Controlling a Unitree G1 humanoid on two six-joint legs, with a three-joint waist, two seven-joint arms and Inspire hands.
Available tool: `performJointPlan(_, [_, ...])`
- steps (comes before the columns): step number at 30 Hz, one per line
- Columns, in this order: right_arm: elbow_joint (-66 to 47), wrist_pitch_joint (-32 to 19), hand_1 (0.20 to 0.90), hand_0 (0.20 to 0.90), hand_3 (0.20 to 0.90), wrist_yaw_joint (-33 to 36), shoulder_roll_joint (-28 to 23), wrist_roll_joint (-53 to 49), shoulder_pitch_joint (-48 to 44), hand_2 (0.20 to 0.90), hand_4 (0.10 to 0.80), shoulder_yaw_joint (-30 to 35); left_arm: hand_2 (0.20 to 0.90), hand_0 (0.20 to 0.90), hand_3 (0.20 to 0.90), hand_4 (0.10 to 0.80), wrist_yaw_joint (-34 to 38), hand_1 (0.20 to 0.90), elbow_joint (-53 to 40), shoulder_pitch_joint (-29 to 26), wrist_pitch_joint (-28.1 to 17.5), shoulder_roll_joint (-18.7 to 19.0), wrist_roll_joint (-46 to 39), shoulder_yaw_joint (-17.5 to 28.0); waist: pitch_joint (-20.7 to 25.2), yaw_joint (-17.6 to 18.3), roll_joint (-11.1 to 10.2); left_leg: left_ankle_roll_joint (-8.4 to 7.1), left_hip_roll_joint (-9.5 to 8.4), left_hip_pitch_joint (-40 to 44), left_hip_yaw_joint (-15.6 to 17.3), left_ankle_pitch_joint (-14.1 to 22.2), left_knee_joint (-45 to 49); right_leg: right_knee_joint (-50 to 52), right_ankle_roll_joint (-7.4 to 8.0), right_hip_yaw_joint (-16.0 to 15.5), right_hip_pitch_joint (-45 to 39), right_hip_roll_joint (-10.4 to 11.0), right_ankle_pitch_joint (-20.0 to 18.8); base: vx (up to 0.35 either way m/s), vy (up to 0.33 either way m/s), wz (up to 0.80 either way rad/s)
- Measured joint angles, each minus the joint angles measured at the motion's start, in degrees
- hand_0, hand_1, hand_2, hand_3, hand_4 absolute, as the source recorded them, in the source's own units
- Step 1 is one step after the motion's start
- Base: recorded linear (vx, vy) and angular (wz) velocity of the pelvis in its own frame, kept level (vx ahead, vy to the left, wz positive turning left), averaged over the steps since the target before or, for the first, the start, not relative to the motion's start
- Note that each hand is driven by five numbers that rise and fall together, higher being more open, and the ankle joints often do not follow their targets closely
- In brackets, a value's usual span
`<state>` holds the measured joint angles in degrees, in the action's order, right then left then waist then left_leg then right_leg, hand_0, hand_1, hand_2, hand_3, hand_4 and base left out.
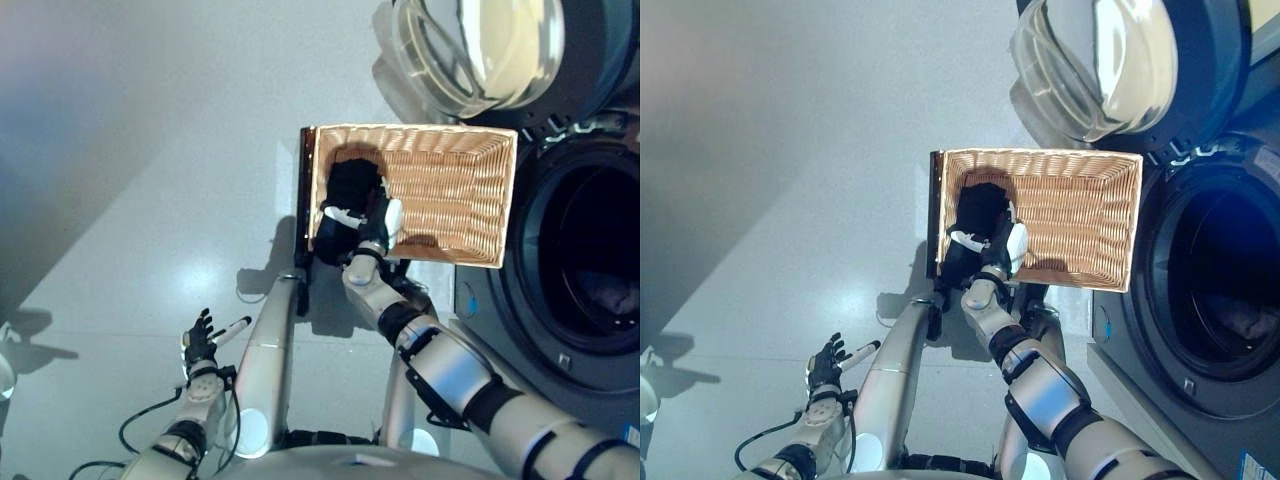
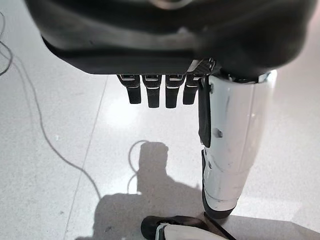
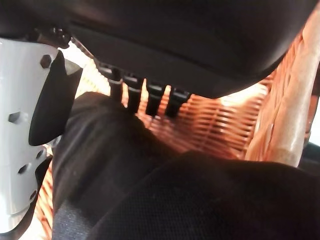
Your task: Pick up the clothes and place them into the washing machine
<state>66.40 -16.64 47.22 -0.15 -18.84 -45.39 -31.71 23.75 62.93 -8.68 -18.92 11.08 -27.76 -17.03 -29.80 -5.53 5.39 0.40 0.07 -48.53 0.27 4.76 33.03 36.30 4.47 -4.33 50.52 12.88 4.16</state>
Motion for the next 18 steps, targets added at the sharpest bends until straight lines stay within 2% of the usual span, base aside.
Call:
performJointPlan(6, [-0.18,0.02,0.9,0.9,0.9,-1.68,0.01,0.07,-0.48,0.9,0.8,0.06,0.9,0.9,0.9,0.8,-0.15,0.9,-0.08,0.07,-0.01,0.05,-0.05,0.02,0.11,0.01,0.04,-0.98,0.51,0.22,-0.9,-0.62,-2.06,-0.55,-0.02,-1.17,0.2,-0.39,-0.03,0.006,-0.01,0.04])
performJointPlan(7, [-0.17,0.03,0.746,0.746,0.746,-1.76,0.01,0.03,-0.55,0.746,0.69,0.14,0.9,0.9,0.9,0.8,-0.22,0.9,-0.08,0.11,-0.01,0.06,-0.06,0.03,0.11,0.0,0.04,-1.06,0.58,0.23,-0.93,-0.66,-2.17,-0.57,-0.02,-1.21,0.21,-0.43,-0.03,0.0,0.0,0.0])
performJointPlan(8, [-0.17,0.04,0.48,0.48,0.48,-1.82,0.01,-0.01,-0.57,0.48,0.5,0.28,0.9,0.9,0.9,0.8,-0.53,0.9,-0.08,0.2,-0.01,0.1,-0.06,0.03,0.12,-0.04,0.04,-1.07,0.66,0.23,-0.91,-0.67,-2.16,-0.62,-0.02,-1.24,0.19,-0.49,-0.03,0.0,0.0,0.0])
performJointPlan(9, [-0.08,0.04,0.425,0.425,0.425,-1.82,-0.02,-0.03,-0.68,0.425,0.461,0.49,0.9,0.9,0.9,0.8,-0.81,0.9,-0.09,0.27,0.0,0.15,-0.06,0.03,0.13,-0.02,0.04,-1.07,0.71,0.23,-0.88,-0.67,-2.15,-0.64,-0.02,-1.24,0.18,-0.53,-0.04,0.0,0.0,0.0])
performJointPlan(10, [0.03,0.07,0.2,0.2,0.2,-1.82,-0.23,-0.08,-0.85,0.2,0.3,0.79,0.9,0.9,0.9,0.8,-1.08,0.9,-0.09,0.28,0.0,0.21,-0.06,0.02,0.13,-0.02,0.04,-1.07,0.74,0.23,-0.88,-0.68,-2.15,-0.66,-0.01,-1.23,0.17,-0.57,-0.05,0.0,0.0,0.0])
performJointPlan(13, [0.82,0.63,0.2,0.2,0.2,-2.44,-2.65,-0.9,-2.04,0.2,0.3,0.93,0.9,0.9,0.9,0.8,-1.3,0.9,-0.1,0.3,0.02,0.26,-0.05,0.01,0.13,-0.05,0.04,-1.07,0.79,0.19,-0.9,-0.68,-2.07,-0.59,-0.01,-1.24,0.2,-0.63,-0.05,0.0,0.0,0.0])
performJointPlan(18, [2.08,4.08,0.2,0.2,0.2,-10.25,-3.61,-1.79,-3.87,0.2,0.3,0.83,0.9,0.9,0.9,0.8,-2.13,0.9,-0.77,0.63,0.03,0.32,-0.06,-0.09,0.16,-0.9,0.13,-1.36,0.89,0.04,-0.84,-1.3,-2.02,0.21,-0.2,-1.25,0.78,-0.62,-0.16,0.007,0.0,0.0])
